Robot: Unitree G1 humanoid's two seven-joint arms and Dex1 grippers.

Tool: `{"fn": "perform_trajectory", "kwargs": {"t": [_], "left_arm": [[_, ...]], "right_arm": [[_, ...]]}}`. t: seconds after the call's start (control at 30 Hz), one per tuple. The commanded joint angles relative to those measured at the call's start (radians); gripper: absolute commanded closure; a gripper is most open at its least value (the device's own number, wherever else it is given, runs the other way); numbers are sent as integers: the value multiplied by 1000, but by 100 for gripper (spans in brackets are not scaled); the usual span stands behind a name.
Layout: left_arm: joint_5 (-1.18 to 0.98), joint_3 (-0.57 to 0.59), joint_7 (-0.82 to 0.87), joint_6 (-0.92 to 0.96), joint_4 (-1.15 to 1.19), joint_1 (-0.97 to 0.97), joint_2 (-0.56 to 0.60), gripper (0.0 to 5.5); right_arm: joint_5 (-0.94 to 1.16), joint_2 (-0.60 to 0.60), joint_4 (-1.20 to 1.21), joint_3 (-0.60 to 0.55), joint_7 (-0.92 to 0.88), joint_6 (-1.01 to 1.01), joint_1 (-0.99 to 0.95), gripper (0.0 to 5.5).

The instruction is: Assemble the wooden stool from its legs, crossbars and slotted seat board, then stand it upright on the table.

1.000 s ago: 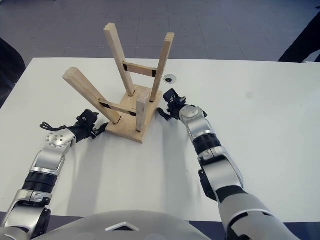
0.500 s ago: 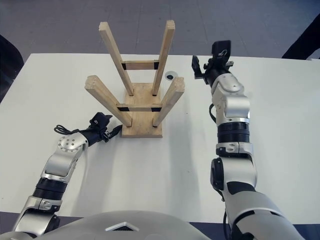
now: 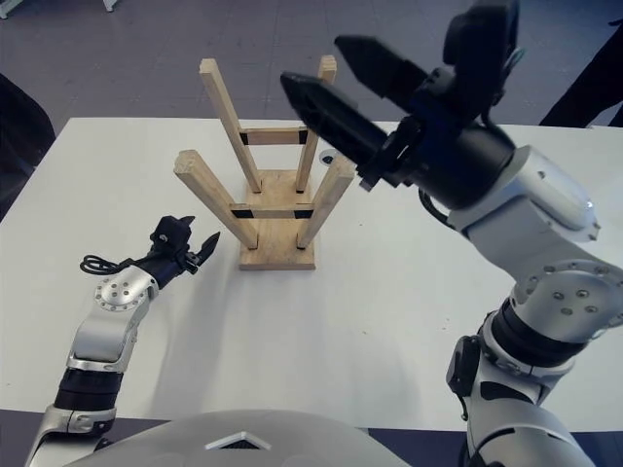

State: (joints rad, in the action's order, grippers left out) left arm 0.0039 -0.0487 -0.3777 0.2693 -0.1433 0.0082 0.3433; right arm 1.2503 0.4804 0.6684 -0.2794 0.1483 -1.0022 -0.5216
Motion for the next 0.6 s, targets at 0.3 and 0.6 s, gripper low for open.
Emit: {"fn": "perform_trajectory", "kwargs": {"t": [0.3,0.6], "left_arm": [[-6,101,109,-140,-39,-33,-36,249],[-26,141,126,-125,-98,-14,-34,249]], "right_arm": [[-183,-35,-120,139,8,125,-69,134],[-171,-29,-121,130,-9,116,-91,134]]}}
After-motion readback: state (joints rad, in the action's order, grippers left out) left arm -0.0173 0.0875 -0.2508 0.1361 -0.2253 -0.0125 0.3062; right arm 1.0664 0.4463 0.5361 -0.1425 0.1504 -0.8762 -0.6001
